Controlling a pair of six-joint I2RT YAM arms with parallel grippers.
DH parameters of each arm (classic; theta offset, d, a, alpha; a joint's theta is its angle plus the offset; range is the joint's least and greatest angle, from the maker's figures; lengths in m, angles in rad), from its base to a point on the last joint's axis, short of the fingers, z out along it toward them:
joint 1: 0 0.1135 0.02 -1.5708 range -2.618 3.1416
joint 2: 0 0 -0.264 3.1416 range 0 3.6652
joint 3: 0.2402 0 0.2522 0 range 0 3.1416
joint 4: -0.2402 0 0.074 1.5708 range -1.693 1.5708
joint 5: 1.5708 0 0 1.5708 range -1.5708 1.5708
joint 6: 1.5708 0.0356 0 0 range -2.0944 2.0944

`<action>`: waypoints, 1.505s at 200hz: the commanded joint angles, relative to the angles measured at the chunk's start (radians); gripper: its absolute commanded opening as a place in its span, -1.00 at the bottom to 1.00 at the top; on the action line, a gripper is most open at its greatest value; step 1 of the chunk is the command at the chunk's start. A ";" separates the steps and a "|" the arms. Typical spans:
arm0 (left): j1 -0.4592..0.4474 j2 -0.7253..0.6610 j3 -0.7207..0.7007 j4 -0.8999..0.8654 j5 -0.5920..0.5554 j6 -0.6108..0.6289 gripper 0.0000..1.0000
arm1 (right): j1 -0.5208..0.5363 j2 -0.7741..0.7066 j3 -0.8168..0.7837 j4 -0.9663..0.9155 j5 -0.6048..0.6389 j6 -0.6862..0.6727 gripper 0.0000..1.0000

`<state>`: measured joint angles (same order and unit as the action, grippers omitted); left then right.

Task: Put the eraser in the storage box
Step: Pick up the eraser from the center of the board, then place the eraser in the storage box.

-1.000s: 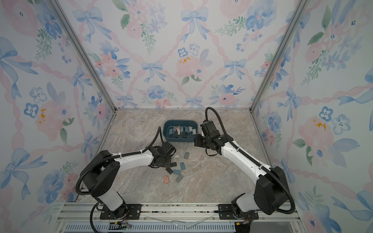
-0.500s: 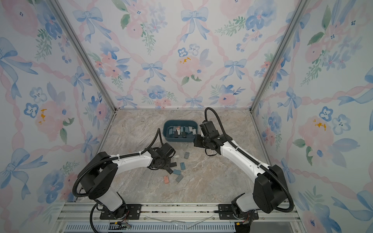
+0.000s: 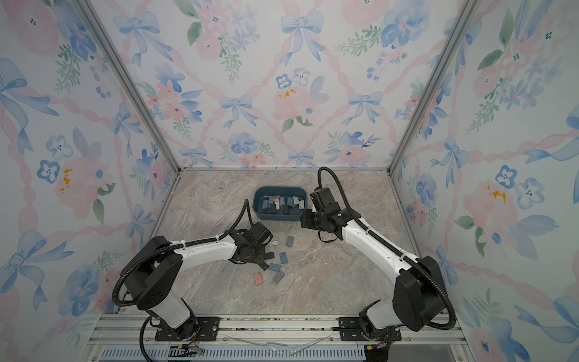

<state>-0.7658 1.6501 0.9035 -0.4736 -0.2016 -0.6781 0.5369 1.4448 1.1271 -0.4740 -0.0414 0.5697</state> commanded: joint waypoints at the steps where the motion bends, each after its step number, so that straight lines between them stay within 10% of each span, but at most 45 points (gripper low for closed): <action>1: -0.003 -0.014 0.003 -0.029 0.008 -0.006 -0.53 | 0.000 -0.002 -0.007 0.002 0.003 0.009 0.00; 145: 0.059 -0.018 0.238 -0.045 0.008 0.091 -0.51 | -0.033 -0.045 -0.015 -0.014 -0.002 -0.007 0.00; 301: 0.164 0.482 0.874 -0.102 0.031 0.256 -0.52 | -0.105 -0.158 -0.118 -0.035 -0.008 0.012 0.02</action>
<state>-0.6117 2.0693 1.7065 -0.5434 -0.1596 -0.4519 0.4522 1.3113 1.0298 -0.4820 -0.0422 0.5697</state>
